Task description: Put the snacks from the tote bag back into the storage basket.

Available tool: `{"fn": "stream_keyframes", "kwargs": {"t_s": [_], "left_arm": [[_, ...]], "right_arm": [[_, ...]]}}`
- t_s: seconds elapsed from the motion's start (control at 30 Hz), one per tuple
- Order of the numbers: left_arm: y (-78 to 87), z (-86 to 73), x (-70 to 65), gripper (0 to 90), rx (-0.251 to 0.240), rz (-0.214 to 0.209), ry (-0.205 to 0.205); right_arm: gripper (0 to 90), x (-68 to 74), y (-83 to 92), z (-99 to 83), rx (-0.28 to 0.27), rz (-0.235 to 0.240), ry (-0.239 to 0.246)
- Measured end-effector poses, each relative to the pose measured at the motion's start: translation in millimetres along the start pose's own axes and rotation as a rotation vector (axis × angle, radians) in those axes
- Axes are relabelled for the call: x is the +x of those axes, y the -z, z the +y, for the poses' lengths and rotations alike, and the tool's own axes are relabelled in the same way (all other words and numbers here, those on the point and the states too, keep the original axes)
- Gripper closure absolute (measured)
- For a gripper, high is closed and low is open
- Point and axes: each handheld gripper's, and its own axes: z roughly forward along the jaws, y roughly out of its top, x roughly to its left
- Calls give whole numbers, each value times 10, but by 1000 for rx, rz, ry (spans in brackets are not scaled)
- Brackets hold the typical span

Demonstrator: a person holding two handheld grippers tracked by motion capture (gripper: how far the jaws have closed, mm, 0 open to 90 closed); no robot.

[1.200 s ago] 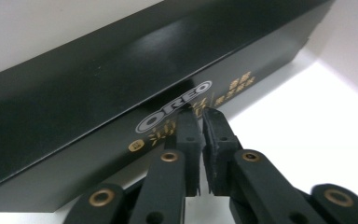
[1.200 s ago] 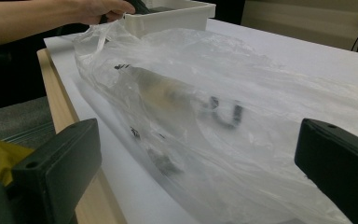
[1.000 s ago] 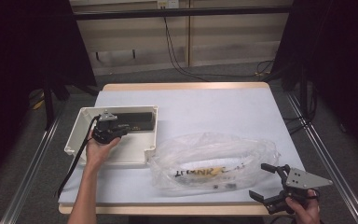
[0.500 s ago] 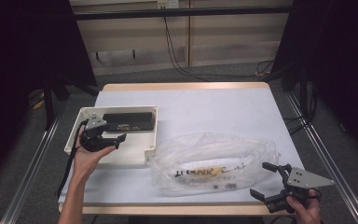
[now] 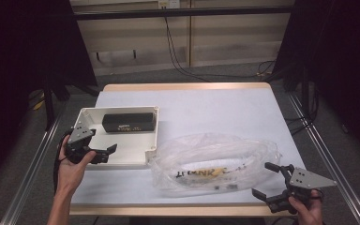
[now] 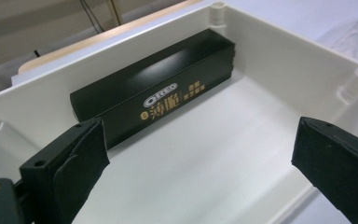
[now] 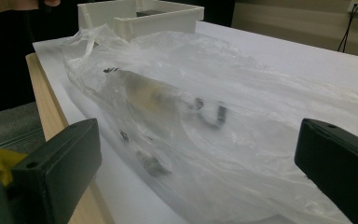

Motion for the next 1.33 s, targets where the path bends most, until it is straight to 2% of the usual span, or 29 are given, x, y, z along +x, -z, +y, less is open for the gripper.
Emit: {"fn": "stream_keyframes", "kwargs": {"t_s": [0.07, 0.17, 0.27, 0.33, 0.4, 0.5, 0.57, 0.63, 0.7, 0.77, 0.83, 0.87, 0.9, 0.93, 1.0, 1.1, 1.17, 1.2, 1.27, 1.33], "left_arm": [[49, -4, -35, 29, -14, 4, 1], [108, -4, -111, 30, -1, 22, 3], [207, -21, -255, 30, -23, 50, -37], [271, -52, -333, 28, -51, 54, -6], [316, -75, -405, 27, -58, 88, -6], [361, -95, -465, 28, -57, 88, 3], [371, -118, -511, 26, -66, 60, 25], [371, -148, -572, 27, -72, 61, 24], [356, -186, -666, 26, -72, 87, 38], [323, -218, -736, 26, -65, 83, 40], [286, -235, -801, 26, -85, 92, 43], [267, -245, -836, 25, -100, 115, 45], [246, -256, -863, 24, -119, 138, 66], [221, -272, -888, 20, -136, 125, 98], [192, -316, -939, 23, -140, 87, 106], [143, -378, -1013, 22, -139, 46, 57], [123, -420, -1037, 22, -141, 32, 63], [108, -463, -1048, 18, -151, 15, 88], [114, -509, -1050, 24, -158, -31, 79], [146, -541, -1032, 20, -158, -18, 48]], "right_arm": [[1, -1, 4, 1, 0, -7, 1], [1, -5, 6, 0, -4, -4, 2], [1, -5, 12, -1, -4, -6, 0], [1, -7, 11, 0, -5, -9, -1], [1, -8, 8, 0, -4, -8, 1], [1, -4, 4, 3, -4, -12, 0], [1, -6, 11, 4, -4, -13, -1], [1, -7, 19, 1, -9, -15, -3], [1, -8, 29, -1, -9, -18, -7], [1, -8, 27, 0, -9, -19, -7], [1, -1, 28, 5, -5, -15, 4], [1, 5, 27, 5, -8, -12, 0], [0, 8, 30, 6, -6, -14, 2], [1, 10, 34, 6, -6, -17, 3], [1, 9, 41, 4, -10, -13, 4], [1, -3, 54, 0, -14, -20, 1], [0, -9, 53, -1, -16, -18, -2], [0, -8, 54, -1, -15, -18, -6], [0, -12, 61, 2, -17, -21, -1], [0, -19, 77, 5, -21, -25, -1]]}}
